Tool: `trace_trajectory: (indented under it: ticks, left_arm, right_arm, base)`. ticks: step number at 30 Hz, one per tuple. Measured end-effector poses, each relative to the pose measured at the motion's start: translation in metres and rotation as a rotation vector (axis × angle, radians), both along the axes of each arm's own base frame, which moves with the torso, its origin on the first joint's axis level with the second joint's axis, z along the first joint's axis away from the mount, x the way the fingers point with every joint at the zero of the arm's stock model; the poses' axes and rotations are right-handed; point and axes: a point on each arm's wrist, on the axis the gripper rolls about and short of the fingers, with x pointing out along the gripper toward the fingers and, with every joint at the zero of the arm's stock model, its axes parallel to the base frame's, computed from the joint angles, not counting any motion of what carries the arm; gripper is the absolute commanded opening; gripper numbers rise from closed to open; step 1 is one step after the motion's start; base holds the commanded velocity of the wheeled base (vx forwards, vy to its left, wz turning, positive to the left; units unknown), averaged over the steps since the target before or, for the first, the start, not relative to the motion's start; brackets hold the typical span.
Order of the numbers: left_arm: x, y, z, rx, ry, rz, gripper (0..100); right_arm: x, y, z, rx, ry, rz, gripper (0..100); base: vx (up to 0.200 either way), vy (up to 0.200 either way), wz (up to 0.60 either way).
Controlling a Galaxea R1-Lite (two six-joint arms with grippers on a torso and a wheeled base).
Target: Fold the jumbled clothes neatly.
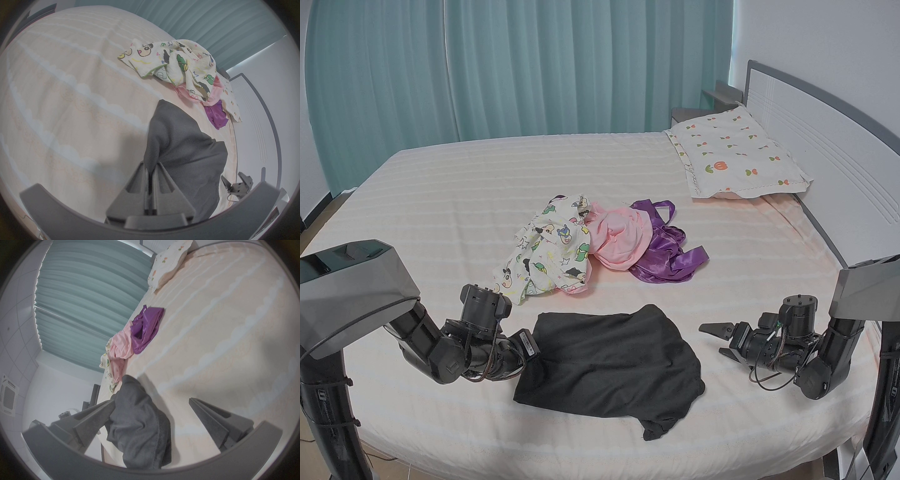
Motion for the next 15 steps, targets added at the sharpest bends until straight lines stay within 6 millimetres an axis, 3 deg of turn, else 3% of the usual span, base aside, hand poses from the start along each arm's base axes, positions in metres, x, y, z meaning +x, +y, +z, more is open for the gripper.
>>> trace_trajectory:
  ticks: [15]
  left_arm:
    - [-0.008, 0.018, -0.001, 0.010, 0.030, 0.043, 0]
  right_arm:
    - [-0.032, 0.026, -0.008, -0.031, 0.061, 0.187, 100]
  base:
    - [0.000, 0.000, 0.00]
